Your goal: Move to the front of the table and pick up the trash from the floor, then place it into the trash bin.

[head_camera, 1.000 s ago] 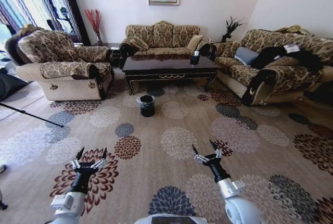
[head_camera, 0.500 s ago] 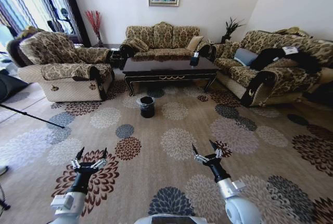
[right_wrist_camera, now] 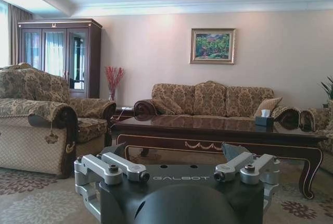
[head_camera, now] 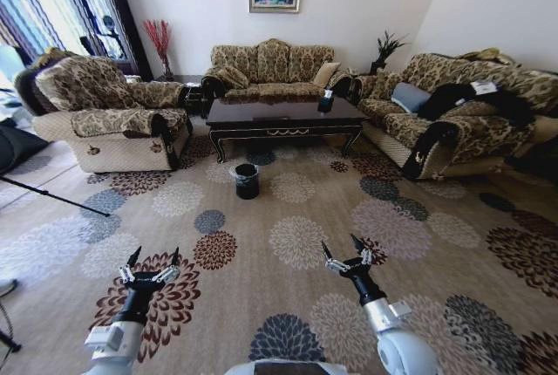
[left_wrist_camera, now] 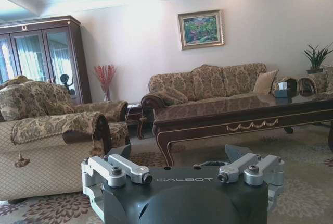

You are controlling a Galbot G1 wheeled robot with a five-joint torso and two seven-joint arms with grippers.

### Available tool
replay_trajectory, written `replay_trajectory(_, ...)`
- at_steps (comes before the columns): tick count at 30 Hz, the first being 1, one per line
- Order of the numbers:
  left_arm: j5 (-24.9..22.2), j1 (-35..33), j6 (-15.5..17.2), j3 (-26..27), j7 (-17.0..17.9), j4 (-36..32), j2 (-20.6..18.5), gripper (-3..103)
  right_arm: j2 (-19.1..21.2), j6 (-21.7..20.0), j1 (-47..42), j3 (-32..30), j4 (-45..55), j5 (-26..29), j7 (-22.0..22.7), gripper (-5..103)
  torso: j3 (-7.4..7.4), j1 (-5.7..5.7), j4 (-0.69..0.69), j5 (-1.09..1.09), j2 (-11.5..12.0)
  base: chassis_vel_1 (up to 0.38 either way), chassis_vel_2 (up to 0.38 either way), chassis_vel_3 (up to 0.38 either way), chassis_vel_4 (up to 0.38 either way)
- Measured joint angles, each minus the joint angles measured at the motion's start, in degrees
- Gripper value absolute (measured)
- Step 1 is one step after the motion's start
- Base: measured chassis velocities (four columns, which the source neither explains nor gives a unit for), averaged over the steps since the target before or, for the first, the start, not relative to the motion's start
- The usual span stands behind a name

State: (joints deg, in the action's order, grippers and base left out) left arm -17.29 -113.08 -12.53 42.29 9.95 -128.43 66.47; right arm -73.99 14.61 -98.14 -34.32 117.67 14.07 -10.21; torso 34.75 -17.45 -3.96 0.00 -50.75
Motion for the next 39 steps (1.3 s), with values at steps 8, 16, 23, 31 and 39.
replay_trajectory(8, 0.00, 0.00, 0.00, 0.00, 0.00, 0.00, 0.00, 100, 0.00, 0.00, 0.00, 0.00, 0.00, 0.00, 0.00, 100, 1.12, -0.82, 0.00, 0.00, -1.95, 0.000, 0.000, 0.000, 0.000)
replay_trajectory(16, 0.00, 0.00, 0.00, 0.00, 0.00, 0.00, 0.00, 100, 0.00, 0.00, 0.00, 0.00, 0.00, 0.00, 0.00, 100, 2.47, -1.80, 0.00, 0.00, -4.25, 0.000, 0.000, 0.000, 0.000)
replay_trajectory(23, 0.00, 0.00, 0.00, 0.00, 0.00, 0.00, 0.00, 100, 0.00, 0.00, 0.00, 0.00, 0.00, 0.00, 0.00, 100, 3.42, -2.55, 0.00, 0.00, -5.96, 0.000, 0.000, 0.000, 0.000)
replay_trajectory(31, 0.00, 0.00, 0.00, 0.00, 0.00, 0.00, 0.00, 100, 0.00, 0.00, 0.00, 0.00, 0.00, 0.00, 0.00, 100, 4.54, -3.44, 0.00, 0.00, -7.97, 0.000, 0.000, 0.000, 0.000)
replay_trajectory(39, 0.00, 0.00, 0.00, 0.00, 0.00, 0.00, 0.00, 100, 0.00, 0.00, 0.00, 0.00, 0.00, 0.00, 0.00, 100, 5.91, -4.51, 0.00, 0.00, -10.43, 0.000, 0.000, 0.000, 0.000)
